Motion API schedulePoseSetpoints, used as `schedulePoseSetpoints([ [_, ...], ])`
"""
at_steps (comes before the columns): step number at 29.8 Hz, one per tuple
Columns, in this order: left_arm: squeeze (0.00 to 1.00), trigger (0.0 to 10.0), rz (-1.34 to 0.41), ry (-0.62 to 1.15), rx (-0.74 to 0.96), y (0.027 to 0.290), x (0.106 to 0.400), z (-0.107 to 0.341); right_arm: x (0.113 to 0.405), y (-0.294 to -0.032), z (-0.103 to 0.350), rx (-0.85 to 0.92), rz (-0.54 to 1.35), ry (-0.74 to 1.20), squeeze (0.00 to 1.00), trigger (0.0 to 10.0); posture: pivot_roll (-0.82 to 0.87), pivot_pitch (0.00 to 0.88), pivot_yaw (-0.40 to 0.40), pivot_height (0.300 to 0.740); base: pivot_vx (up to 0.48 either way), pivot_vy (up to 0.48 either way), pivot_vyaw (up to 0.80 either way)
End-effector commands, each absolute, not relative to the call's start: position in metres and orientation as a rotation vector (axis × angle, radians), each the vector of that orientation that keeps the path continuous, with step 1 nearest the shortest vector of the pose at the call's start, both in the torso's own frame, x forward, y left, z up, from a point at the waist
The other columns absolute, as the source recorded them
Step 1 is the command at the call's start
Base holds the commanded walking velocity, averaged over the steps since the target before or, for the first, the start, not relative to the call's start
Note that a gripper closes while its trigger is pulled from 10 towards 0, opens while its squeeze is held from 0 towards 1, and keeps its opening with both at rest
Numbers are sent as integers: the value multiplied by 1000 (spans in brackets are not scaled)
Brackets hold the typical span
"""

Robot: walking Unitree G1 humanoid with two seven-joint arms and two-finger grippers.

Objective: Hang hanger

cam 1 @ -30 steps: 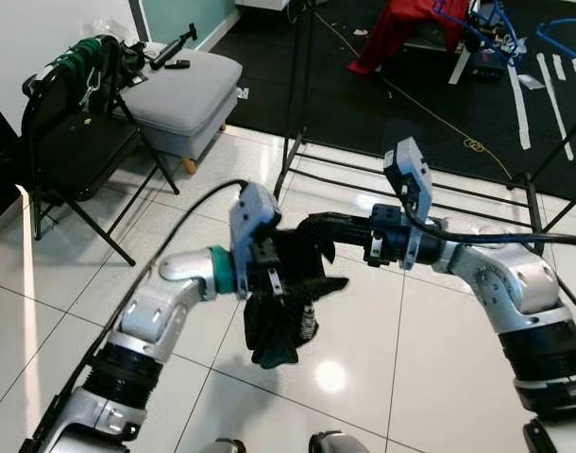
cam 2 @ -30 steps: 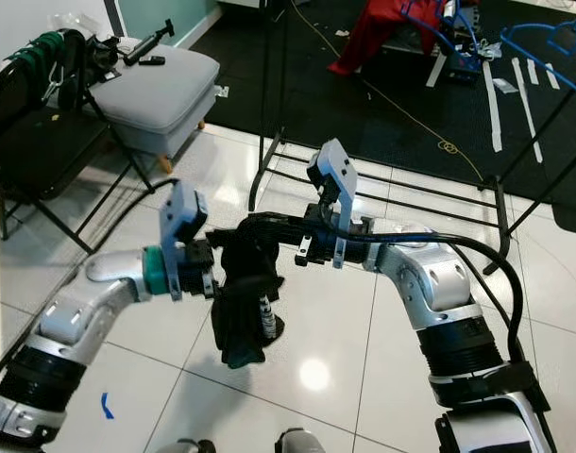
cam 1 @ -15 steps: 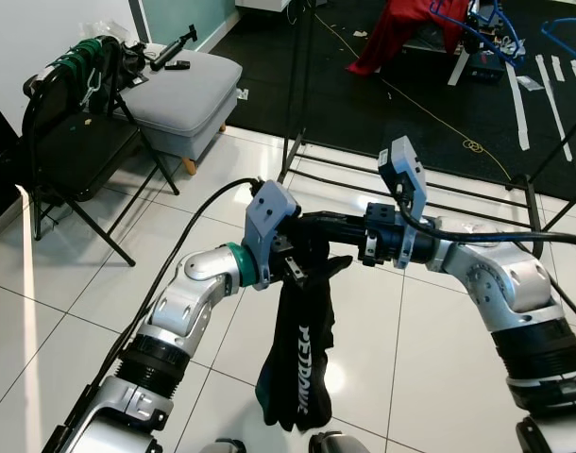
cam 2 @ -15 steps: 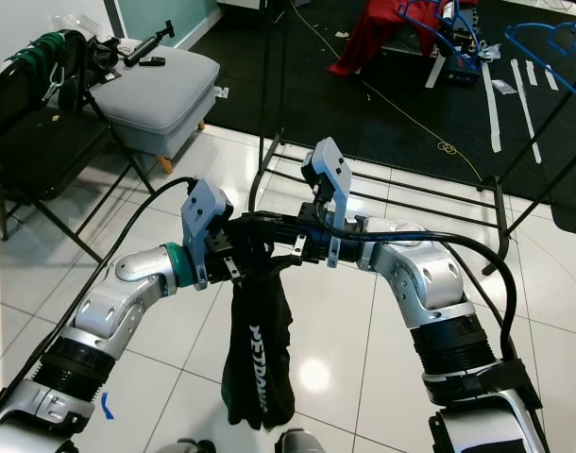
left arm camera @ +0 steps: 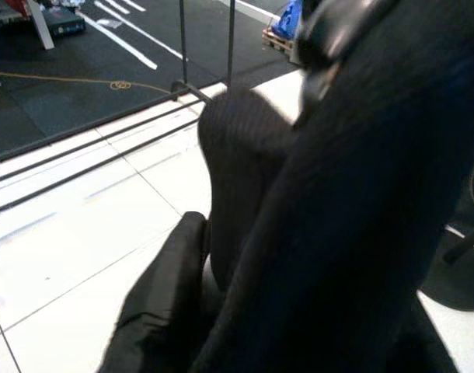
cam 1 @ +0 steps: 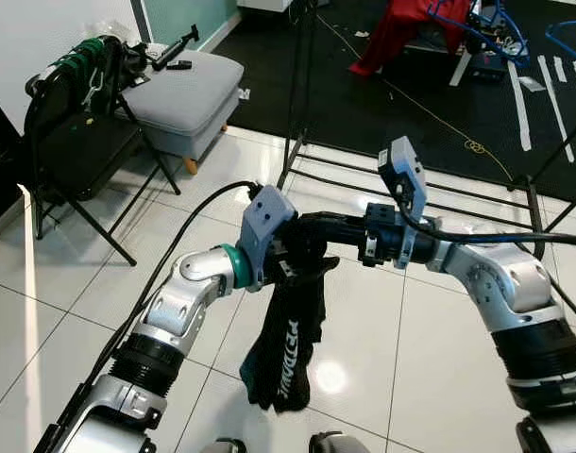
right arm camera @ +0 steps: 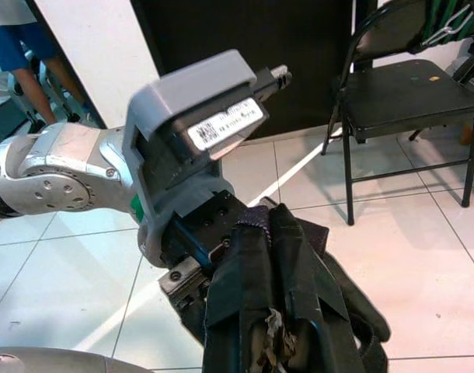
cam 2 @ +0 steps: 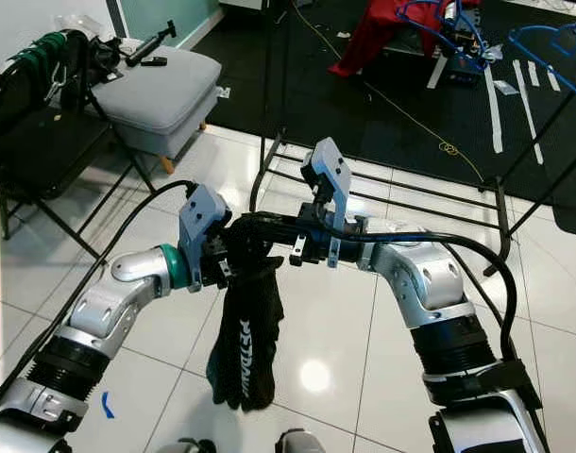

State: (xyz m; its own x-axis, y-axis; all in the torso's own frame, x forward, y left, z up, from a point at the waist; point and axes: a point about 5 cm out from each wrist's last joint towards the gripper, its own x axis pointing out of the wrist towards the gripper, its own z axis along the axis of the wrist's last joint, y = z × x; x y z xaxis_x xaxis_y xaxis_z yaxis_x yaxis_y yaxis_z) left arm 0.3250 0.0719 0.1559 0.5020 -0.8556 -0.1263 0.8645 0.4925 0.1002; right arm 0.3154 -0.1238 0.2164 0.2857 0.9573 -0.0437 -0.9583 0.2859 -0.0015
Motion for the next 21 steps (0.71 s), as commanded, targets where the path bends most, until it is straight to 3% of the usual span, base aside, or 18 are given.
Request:
schedulePoseSetpoints([
  [1,0,0,-1045,83,164,72,326,153,314,-123,219,-39,1296,20,0,0,-65,26,25,740,0,0,0],
  [21,0,0,-971,22,123,75,336,164,313,-120,217,-37,1293,21,0,0,-66,28,28,740,0,0,0],
])
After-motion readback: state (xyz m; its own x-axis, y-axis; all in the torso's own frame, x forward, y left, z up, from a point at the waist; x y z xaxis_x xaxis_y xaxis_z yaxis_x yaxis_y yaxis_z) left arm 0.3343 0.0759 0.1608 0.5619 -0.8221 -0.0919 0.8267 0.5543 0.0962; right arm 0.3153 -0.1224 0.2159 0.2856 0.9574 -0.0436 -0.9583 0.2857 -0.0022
